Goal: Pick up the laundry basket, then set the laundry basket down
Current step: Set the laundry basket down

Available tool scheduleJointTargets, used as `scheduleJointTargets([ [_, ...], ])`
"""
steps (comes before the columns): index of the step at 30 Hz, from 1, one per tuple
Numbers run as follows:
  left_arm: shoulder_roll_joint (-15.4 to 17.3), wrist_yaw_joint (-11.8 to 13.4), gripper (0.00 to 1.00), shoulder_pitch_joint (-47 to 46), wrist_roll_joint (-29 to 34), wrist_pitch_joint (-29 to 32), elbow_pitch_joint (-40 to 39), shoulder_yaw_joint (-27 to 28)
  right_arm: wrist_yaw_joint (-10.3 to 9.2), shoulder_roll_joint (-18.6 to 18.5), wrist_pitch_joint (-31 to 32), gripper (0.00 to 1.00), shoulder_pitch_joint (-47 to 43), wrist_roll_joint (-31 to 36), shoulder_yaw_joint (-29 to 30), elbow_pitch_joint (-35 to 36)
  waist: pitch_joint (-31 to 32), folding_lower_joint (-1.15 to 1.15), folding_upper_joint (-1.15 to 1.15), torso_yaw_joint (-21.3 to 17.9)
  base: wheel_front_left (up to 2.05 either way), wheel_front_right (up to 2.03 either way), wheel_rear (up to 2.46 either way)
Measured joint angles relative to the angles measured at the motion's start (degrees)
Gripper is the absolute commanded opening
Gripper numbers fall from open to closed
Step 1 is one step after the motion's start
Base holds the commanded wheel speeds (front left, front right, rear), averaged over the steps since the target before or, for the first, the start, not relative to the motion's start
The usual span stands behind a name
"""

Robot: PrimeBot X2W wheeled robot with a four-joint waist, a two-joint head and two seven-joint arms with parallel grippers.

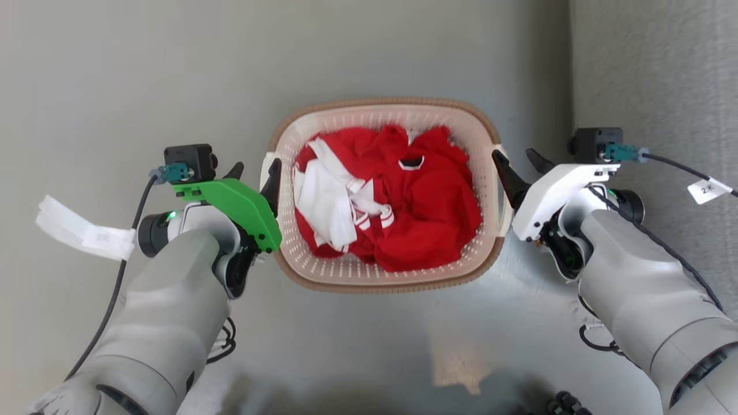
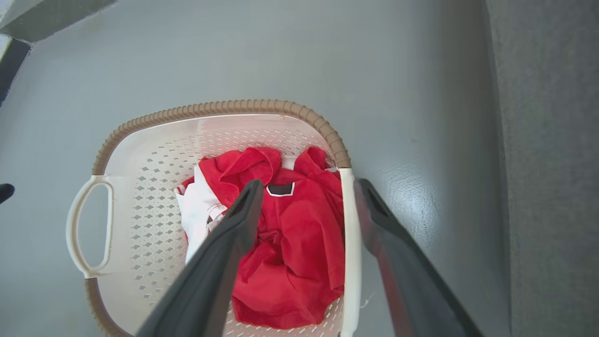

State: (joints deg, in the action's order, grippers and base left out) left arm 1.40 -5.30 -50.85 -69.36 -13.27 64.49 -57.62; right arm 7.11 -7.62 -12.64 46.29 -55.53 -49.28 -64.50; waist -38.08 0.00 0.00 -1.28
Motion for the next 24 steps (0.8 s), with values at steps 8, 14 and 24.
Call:
scheduleJointTargets([
  [8,0.0,-0.56,1.0,1.51,1.44,-0.99,0.22,-0.15,0.0,-0.66,-1.41,1.0,-2.15,0.12,-0.3,1.65,6.05,0.0,0.0,-0.54,0.0,0.0,0.0],
  [14,0.11,-0.71,1.0,2.88,2.93,-1.15,-0.09,1.26,0.0,-1.97,-1.71,1.0,-3.13,0.24,1.88,5.38,10.72,0.0,0.0,-0.88,0.0,0.0,0.0],
  [24,1.93,-0.65,1.0,4.69,8.09,-1.15,-6.65,7.81,0.0,-5.55,-1.7,1.0,-7.48,5.15,10.9,13.4,19.17,0.0,0.0,-1.01,0.0,0.0,0.0],
])
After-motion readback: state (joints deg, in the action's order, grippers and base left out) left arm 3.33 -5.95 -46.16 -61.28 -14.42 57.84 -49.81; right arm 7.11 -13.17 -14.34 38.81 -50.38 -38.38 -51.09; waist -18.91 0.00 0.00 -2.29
